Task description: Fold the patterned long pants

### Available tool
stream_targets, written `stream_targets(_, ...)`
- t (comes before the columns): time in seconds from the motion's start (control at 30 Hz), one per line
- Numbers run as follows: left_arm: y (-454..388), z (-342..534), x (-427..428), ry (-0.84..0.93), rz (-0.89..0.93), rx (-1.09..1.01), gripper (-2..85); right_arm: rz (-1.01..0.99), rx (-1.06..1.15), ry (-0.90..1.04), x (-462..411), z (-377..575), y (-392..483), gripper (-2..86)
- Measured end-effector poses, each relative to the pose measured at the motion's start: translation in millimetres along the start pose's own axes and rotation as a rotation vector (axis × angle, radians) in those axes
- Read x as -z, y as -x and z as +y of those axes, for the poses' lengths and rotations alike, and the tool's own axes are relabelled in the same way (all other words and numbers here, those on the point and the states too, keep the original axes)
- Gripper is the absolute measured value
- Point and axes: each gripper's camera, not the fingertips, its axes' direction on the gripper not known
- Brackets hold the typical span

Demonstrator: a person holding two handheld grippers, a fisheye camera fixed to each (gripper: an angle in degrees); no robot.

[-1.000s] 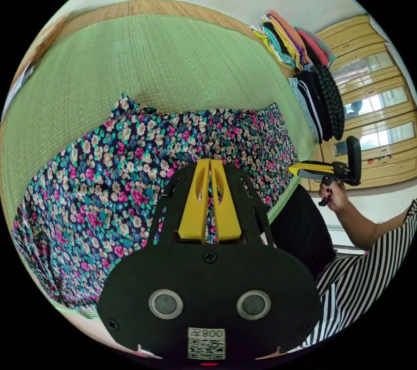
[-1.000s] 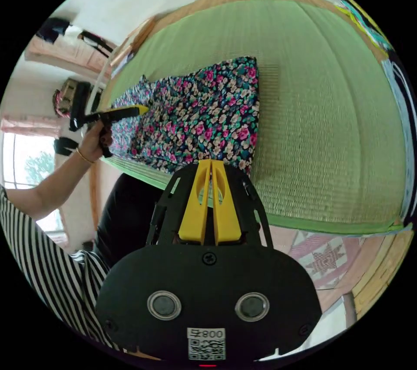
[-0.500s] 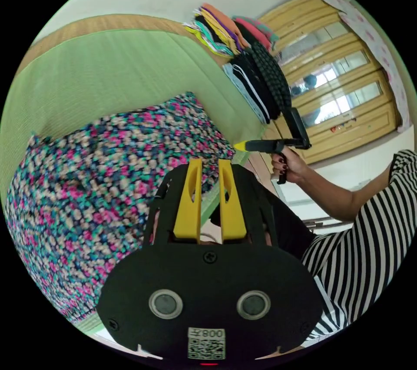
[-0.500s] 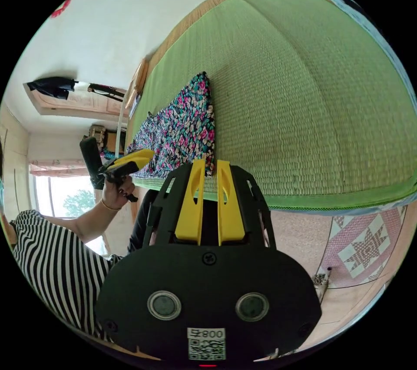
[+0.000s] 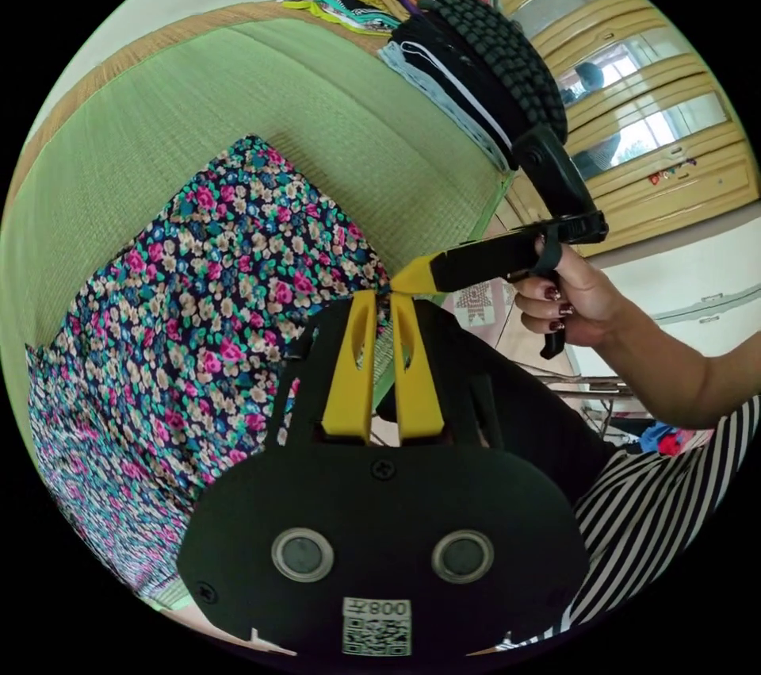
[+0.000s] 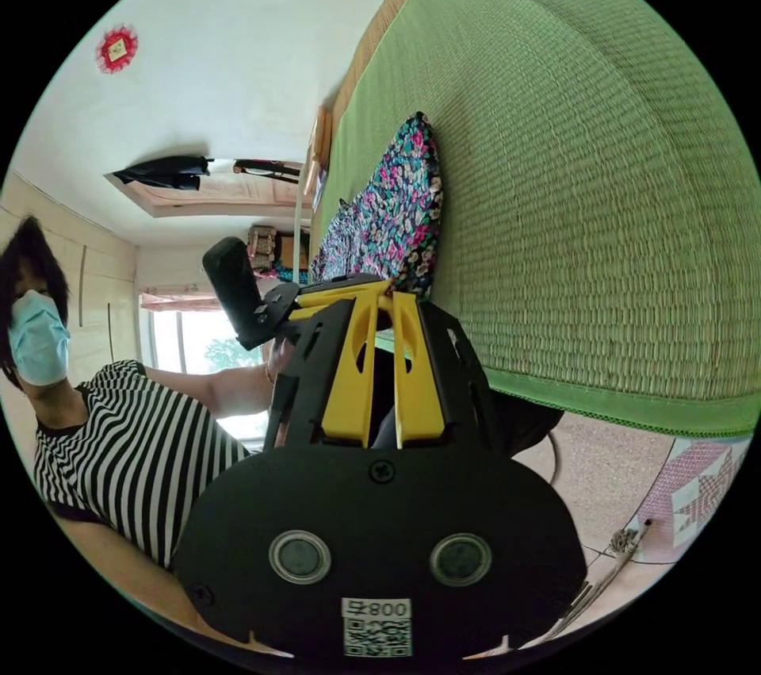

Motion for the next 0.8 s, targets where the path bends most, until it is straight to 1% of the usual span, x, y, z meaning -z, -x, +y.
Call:
stream_targets(0.1, 0, 5, -4, -0.015, 0.022, 0.019, 2.7, 0.010, 0.025, -0.015, 14, -5, 2, 4.1)
stream_targets(0.17, -2, 9, -5, -0.031, 0.034, 0.024, 2.3, 0.090, 0.035, -0.044, 29, -14, 4, 4.9)
stream_targets(0.3, -7, 16, -5, -0.059, 0.027, 0.017, 2.0, 0.123, 0.045, -0.072, 42, -42, 3, 7.1)
stream_targets(0.47, -9, 27, -11, -0.072, 0.029, 0.015, 1.9, 0.134, 0.056, -0.035, 28, -98, 0, 8.3)
stream_targets(0.6, -7, 38, -15, -0.082, 0.033, 0.012, 1.9, 0.142, 0.026, 0.003, 14, -123, -7, 8.2)
stream_targets(0.8, -2, 57, -24, -0.078, 0.042, 0.001, 1.8, 0.101, -0.016, 0.046, -6, -138, -17, 4.2)
